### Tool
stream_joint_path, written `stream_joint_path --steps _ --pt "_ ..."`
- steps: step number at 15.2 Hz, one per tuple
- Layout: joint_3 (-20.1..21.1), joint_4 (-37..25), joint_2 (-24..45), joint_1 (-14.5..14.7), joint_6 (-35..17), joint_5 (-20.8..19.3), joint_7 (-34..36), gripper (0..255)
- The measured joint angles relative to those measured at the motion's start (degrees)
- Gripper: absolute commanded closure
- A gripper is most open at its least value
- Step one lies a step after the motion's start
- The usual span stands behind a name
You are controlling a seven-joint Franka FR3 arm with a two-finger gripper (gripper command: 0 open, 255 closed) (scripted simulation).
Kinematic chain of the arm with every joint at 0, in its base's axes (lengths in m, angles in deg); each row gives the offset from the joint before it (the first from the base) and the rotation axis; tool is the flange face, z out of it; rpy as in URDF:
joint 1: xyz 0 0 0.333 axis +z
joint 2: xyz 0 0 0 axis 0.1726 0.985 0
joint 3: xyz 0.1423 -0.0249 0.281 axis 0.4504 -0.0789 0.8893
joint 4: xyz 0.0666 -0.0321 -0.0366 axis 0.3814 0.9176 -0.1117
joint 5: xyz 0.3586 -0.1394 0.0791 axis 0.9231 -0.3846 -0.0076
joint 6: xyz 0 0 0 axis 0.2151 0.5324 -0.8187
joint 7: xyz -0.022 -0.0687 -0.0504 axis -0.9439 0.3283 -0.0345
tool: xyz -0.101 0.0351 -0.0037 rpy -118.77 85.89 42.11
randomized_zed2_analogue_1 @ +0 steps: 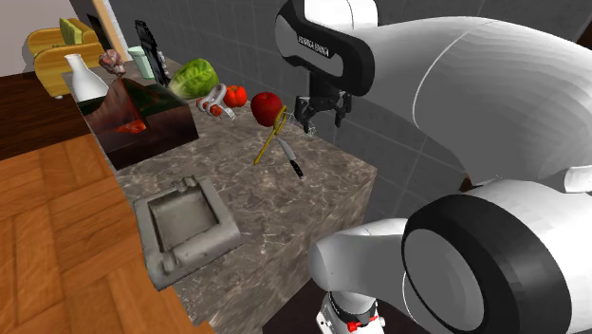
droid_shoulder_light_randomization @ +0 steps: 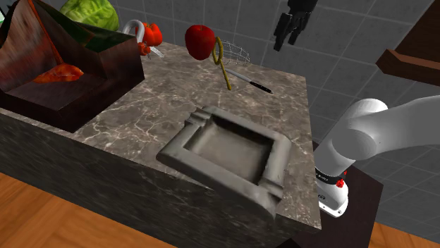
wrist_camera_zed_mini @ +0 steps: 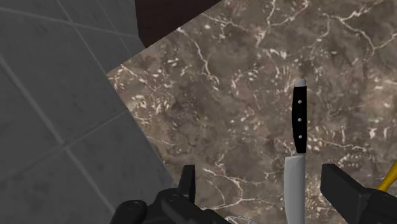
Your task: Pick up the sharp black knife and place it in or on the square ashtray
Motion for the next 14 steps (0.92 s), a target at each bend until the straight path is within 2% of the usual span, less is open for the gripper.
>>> stream_joint_path --steps 2,11,14 --pt "0.1 -0.2 1.0 0.2 -0.6 0.3 0.1 0" --pt "1.4 0.1 14.7 3.8 -11.3 5.8 -0.1 0" --pt "1.7 0.6 16.9 4.3 -13.5 6.6 -0.2 0"
